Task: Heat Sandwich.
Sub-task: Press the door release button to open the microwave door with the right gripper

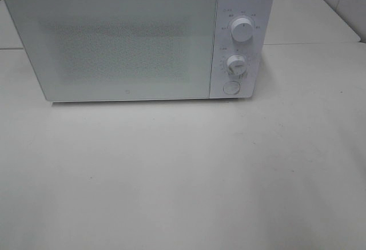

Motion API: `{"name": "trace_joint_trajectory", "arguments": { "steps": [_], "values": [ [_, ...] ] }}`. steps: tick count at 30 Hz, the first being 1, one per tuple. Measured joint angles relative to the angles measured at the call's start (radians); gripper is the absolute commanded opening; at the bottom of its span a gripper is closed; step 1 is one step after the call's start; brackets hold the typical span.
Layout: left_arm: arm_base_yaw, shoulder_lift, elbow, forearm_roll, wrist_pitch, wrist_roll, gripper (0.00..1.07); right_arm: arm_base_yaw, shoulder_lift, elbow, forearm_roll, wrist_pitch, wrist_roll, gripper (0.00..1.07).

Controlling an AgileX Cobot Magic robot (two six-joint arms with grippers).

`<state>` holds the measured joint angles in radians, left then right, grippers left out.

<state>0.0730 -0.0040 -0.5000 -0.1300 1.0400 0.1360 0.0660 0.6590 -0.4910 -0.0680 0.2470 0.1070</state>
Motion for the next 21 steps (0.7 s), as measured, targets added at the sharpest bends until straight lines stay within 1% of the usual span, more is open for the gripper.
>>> {"name": "trace_joint_trajectory", "arguments": {
  "steps": [2, 6, 7, 9, 12, 13, 15, 17, 19, 21],
  "values": [
    [0.0, 0.0, 0.0, 0.0, 0.0, 0.0, 1.03, 0.0, 0.061, 0.0, 0.0, -0.072, 0.0, 0.76],
    [0.0, 0.0, 0.0, 0.0, 0.0, 0.0, 1.03, 0.0, 0.119, 0.0, 0.0, -0.148, 0.0, 0.76],
    [0.0, 0.0, 0.0, 0.0, 0.0, 0.0, 1.03, 0.0, 0.16, 0.0, 0.0, -0.204, 0.0, 0.76],
    [0.0, 0.0, 0.0, 0.0, 0.0, 0.0, 1.03, 0.0, 0.176, 0.0, 0.0, -0.228, 0.0, 0.76],
    [0.0, 0.0, 0.0, 0.0, 0.0, 0.0, 1.03, 0.0, 0.254, 0.0, 0.0, -0.349, 0.0, 0.76],
    [0.0, 0.0, 0.0, 0.0, 0.0, 0.0, 1.03, 0.0, 0.254, 0.0, 0.0, -0.349, 0.0, 0.76],
    [0.0, 0.0, 0.0, 0.0, 0.0, 0.0, 1.03, 0.0, 0.296, 0.0, 0.0, -0.416, 0.0, 0.76],
    [0.0, 0.0, 0.0, 0.0, 0.0, 0.0, 1.03, 0.0, 0.358, 0.0, 0.0, -0.509, 0.0, 0.76],
    [0.0, 0.0, 0.0, 0.0, 0.0, 0.0, 1.03, 0.0, 0.375, 0.0, 0.0, -0.535, -0.003, 0.76],
    [0.0, 0.0, 0.0, 0.0, 0.0, 0.0, 1.03, 0.0, 0.444, 0.0, 0.0, -0.634, -0.017, 0.76]
  ]
}}
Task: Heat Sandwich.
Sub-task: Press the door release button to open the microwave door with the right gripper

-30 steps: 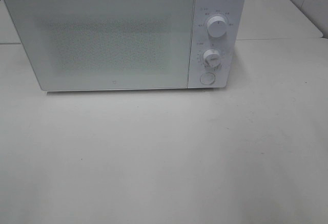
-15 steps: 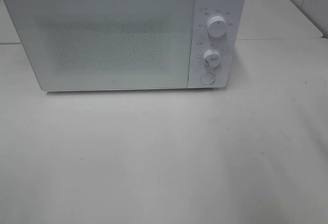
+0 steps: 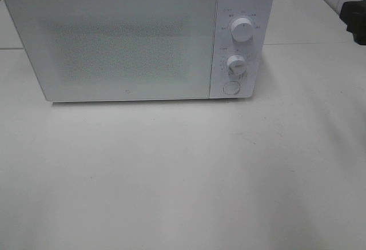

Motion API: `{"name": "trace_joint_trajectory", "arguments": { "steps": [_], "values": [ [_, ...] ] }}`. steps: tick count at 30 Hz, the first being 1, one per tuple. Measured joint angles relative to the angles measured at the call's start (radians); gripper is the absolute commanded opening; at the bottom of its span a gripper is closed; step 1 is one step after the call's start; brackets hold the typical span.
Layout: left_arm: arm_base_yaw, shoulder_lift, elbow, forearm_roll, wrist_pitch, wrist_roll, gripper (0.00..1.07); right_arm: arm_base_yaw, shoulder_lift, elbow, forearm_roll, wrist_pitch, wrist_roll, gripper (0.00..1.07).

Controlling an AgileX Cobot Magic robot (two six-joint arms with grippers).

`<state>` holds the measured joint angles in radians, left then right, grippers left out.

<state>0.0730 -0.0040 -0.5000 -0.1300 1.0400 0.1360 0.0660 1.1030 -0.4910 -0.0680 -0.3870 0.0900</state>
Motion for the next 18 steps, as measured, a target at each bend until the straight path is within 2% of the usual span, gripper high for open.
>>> {"name": "trace_joint_trajectory", "arguments": {
  "steps": [6, 12, 15, 18],
  "values": [
    [0.0, 0.0, 0.0, 0.0, 0.0, 0.0, 1.03, 0.0, 0.115, 0.032, 0.011, -0.193, -0.057, 0.76],
    [0.0, 0.0, 0.0, 0.0, 0.0, 0.0, 1.03, 0.0, 0.235, 0.094, 0.091, -0.366, -0.115, 0.76],
    [0.0, 0.0, 0.0, 0.0, 0.0, 0.0, 1.03, 0.025, 0.277, 0.123, 0.143, -0.428, -0.147, 0.76],
    [0.0, 0.0, 0.0, 0.0, 0.0, 0.0, 1.03, 0.102, 0.334, 0.157, 0.231, -0.512, -0.203, 0.76]
  ]
}}
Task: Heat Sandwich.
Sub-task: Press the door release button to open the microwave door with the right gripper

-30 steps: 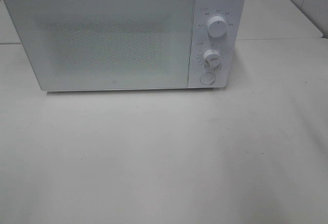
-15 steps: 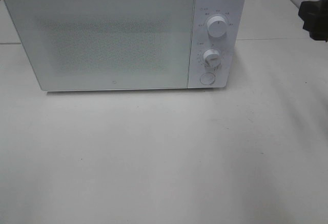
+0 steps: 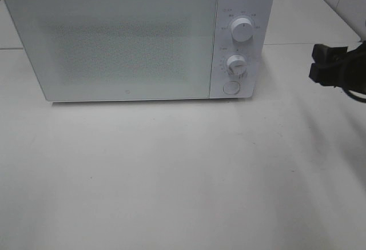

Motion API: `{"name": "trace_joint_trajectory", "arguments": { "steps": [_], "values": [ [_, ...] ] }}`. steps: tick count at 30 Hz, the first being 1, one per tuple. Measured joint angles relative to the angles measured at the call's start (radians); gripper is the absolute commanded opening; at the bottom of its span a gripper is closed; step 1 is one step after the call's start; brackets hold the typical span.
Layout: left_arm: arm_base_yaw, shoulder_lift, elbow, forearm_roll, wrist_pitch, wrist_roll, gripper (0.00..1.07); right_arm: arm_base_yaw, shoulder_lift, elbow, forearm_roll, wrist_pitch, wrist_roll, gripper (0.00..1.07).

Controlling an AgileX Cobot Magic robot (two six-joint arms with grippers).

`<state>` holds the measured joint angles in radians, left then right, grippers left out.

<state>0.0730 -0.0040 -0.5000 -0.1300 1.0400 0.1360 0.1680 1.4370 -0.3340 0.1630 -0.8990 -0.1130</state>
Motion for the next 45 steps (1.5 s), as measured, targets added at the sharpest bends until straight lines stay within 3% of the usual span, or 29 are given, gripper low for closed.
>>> {"name": "trace_joint_trajectory", "arguments": {
  "steps": [12, 22, 28, 34, 45],
  "values": [
    [0.0, 0.0, 0.0, 0.0, 0.0, 0.0, 1.03, 0.202, 0.152, 0.009, 0.143, -0.129, -0.016, 0.76],
    [0.0, 0.0, 0.0, 0.0, 0.0, 0.0, 1.03, 0.415, 0.262, 0.006, 0.35, -0.223, -0.016, 0.76],
    [0.0, 0.0, 0.0, 0.0, 0.0, 0.0, 1.03, 0.531, 0.319, -0.045, 0.446, -0.224, -0.056, 0.76],
    [0.0, 0.0, 0.0, 0.0, 0.0, 0.0, 1.03, 0.615, 0.373, -0.089, 0.515, -0.223, -0.067, 0.76],
    [0.0, 0.0, 0.0, 0.0, 0.0, 0.0, 1.03, 0.633, 0.376, -0.089, 0.577, -0.221, -0.067, 0.76]
  ]
}}
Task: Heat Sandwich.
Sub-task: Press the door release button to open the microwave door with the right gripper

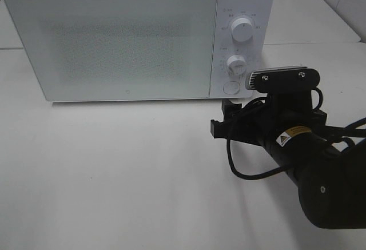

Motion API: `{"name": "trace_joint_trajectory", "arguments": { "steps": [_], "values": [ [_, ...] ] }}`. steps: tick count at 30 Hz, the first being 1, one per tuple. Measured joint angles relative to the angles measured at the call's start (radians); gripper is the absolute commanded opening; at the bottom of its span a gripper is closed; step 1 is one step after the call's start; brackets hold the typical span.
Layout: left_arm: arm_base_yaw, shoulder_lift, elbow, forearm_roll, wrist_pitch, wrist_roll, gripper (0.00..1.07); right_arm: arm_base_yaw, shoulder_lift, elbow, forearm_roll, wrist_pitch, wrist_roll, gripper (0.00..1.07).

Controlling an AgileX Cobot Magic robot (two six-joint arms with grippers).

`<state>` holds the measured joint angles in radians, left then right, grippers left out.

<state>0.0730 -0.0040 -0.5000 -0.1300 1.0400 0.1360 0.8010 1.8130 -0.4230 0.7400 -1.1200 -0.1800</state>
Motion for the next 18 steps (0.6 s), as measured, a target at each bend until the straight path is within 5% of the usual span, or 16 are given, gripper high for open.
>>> {"name": "trace_joint_trajectory", "arguments": {
  "steps": [18],
  "values": [
    [0.0, 0.0, 0.0, 0.0, 0.0, 0.0, 1.03, 0.0, 0.0, 0.0, 0.004, -0.019, 0.283, 0.76]
  ]
}}
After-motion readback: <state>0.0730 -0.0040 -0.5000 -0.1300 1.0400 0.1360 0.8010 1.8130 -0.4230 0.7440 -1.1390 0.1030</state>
